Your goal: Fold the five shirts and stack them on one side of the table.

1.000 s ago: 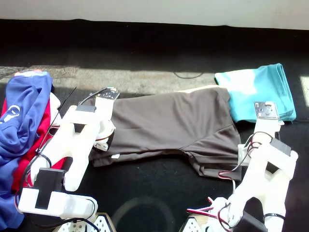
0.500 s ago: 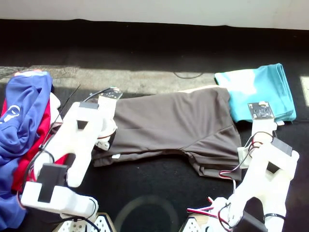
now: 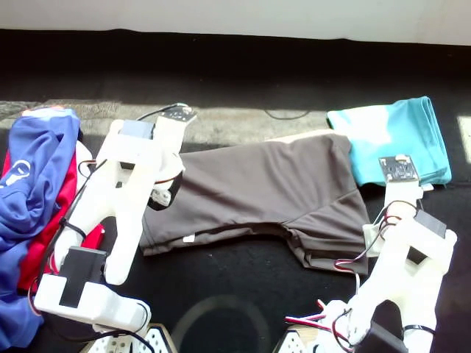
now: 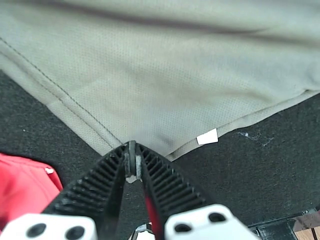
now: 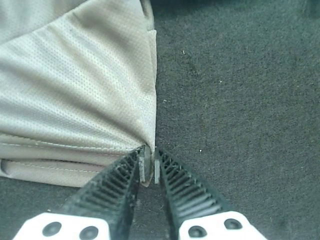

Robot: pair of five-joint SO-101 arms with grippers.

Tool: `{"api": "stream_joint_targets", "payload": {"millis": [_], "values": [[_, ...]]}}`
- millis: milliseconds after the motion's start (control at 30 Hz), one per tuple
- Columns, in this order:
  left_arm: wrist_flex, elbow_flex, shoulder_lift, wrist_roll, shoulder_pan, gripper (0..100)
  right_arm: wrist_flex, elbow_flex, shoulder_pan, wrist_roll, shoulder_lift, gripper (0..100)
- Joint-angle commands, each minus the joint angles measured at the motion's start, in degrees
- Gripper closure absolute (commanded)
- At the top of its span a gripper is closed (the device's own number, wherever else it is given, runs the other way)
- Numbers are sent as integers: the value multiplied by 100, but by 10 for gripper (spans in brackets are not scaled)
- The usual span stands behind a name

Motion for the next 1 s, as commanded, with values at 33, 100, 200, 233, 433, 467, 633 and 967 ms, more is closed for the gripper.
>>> {"api": "stream_joint_targets", "payload": {"millis": [33,100,200,233,433,467,633,967], "values": [[62,-242,-75,-18,22,991,-22,-4,66,88,-101,982],[62,-259,-84,70,22,991,-22,110,75,88,-101,982],[62,-277,-84,229,22,991,-22,312,57,88,-101,982],[62,-277,-84,229,22,991,-22,356,48,88,-101,982],[53,-286,-84,255,22,991,-207,382,75,88,-101,981],[53,-286,-84,255,22,991,-198,382,75,88,-101,974],[53,-286,-84,255,22,991,-180,356,127,88,-171,858],[62,-277,-136,255,22,991,347,189,-31,1160,-1086,851]]}}
